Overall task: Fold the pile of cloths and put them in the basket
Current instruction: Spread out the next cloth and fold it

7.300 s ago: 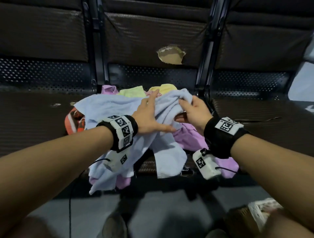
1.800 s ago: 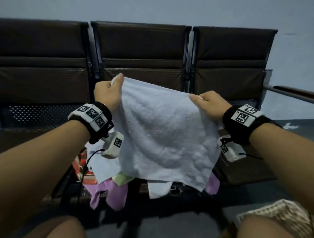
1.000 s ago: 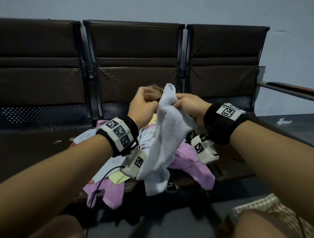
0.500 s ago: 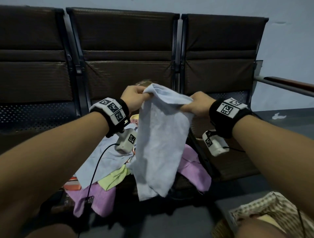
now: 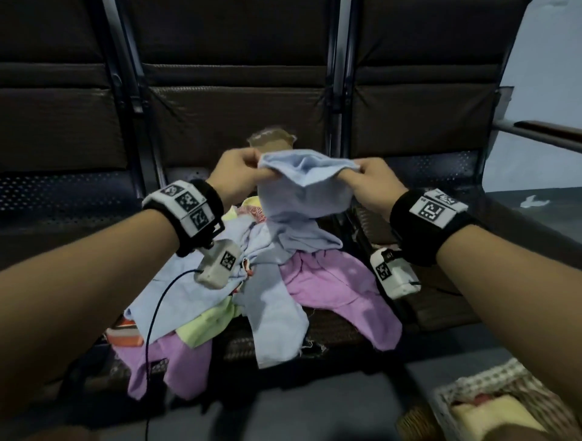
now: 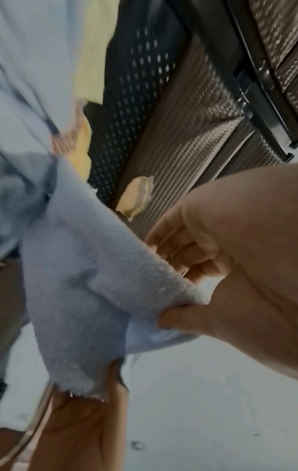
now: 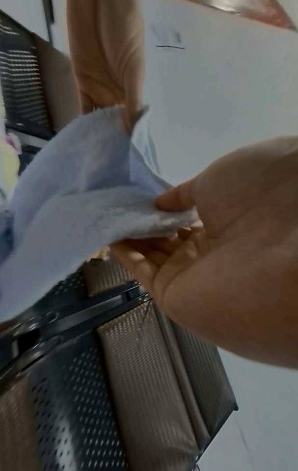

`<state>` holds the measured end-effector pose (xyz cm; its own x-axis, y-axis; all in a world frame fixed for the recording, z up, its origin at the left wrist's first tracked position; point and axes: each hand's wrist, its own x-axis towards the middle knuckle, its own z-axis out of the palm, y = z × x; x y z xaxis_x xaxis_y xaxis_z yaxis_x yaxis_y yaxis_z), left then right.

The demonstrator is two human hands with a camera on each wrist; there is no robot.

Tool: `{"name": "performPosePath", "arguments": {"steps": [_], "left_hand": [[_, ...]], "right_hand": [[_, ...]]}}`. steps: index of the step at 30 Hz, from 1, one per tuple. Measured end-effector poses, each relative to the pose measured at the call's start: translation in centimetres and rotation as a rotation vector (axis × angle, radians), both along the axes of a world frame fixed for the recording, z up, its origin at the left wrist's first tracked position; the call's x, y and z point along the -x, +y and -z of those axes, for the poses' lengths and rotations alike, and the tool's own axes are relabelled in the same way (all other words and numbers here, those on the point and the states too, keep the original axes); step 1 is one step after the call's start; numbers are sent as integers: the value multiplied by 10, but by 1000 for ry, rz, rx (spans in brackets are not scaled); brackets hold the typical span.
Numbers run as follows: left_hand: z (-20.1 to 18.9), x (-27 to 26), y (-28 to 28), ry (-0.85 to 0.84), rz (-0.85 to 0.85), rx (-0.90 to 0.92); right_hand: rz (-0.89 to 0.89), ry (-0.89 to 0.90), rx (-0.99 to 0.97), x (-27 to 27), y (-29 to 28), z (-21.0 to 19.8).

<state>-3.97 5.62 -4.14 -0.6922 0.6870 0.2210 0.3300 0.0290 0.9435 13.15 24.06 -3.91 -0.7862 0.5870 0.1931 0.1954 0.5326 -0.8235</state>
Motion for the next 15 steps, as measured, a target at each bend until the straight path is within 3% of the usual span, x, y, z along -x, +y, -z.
{"name": "performPosePath", "arguments": {"steps": [3,7,11,15], "left_hand": [[44,-14,-25,35,103,274],[85,-30,-52,-45,358,599],[104,-39,-61,-200,553,834],[108,-26,-49,-211,507,844]], "right_hand": [[-119,-317,37,-18,-5,42],[-295,-670,279,-45,-25,81],[-350,-837,368,-57,-31,102],[-321,-850,417,-49,-22,105]]}}
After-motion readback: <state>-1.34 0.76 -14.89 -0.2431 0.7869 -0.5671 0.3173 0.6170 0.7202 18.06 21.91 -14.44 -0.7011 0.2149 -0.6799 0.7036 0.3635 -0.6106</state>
